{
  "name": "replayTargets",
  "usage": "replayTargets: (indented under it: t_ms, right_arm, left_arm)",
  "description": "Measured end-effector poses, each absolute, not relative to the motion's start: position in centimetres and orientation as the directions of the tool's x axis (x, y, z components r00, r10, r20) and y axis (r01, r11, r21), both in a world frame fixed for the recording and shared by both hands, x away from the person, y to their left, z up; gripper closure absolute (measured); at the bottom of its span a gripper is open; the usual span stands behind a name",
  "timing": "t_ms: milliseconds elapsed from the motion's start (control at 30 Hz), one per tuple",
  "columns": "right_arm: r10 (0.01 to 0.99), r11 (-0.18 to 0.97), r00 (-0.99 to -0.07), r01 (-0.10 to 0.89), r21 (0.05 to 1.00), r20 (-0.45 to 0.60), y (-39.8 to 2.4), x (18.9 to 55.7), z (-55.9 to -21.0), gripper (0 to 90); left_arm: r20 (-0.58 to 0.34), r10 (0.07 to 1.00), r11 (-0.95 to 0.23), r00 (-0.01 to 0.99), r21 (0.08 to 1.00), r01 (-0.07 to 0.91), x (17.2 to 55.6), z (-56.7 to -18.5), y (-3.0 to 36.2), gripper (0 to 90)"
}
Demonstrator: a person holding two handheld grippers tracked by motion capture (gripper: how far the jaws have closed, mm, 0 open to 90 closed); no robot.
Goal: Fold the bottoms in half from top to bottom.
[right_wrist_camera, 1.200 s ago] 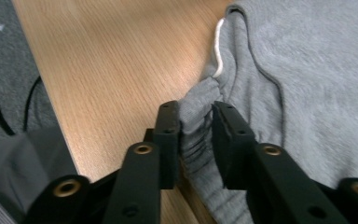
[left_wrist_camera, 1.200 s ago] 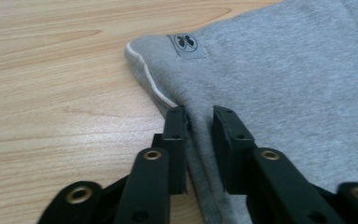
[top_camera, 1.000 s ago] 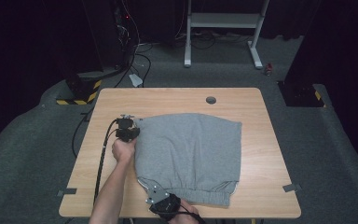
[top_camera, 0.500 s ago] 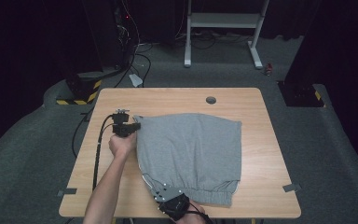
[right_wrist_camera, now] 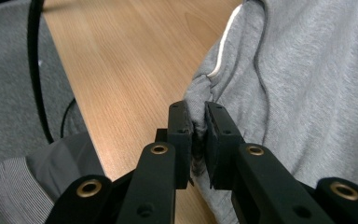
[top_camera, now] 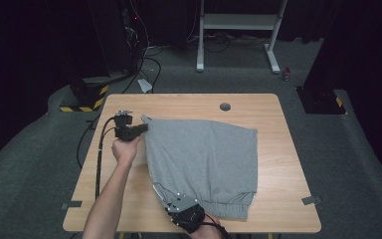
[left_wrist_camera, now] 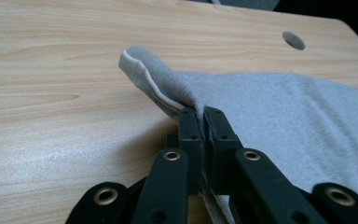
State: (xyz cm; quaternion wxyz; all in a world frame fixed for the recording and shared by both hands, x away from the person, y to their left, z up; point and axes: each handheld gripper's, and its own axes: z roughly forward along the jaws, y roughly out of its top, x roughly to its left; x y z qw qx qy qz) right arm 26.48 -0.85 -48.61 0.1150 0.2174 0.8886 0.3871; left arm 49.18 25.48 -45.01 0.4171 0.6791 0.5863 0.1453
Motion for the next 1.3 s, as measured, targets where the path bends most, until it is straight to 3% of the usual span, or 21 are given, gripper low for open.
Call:
replayTargets:
  t_ms: [367,633,933,1300]
  right_arm:
    - [0.479,0.579,-0.877,0.303,0.757,-0.016,-1.3,26.7,-46.9,82.1]
    - [0.451,0.588,-0.892,0.283,0.758,-0.017,-0.6,26.9,-46.3,82.3]
    - [0.418,0.591,-0.908,0.261,0.764,-0.013,0.3,27.3,-44.7,82.5]
    - [0.396,0.511,-0.918,0.249,0.823,0.032,1.5,27.2,-43.1,82.6]
  left_arm:
    - [-0.305,0.915,0.066,0.263,0.757,0.651,48.6,-44.0,26.8,86.5]
    - [-0.235,0.924,0.000,0.300,0.787,0.616,48.3,-42.3,26.9,86.5]
    - [-0.261,0.928,0.042,0.266,0.782,0.621,48.2,-41.9,29.1,86.5]
    - [-0.220,0.942,0.033,0.255,0.813,0.581,46.5,-37.7,31.2,86.7]
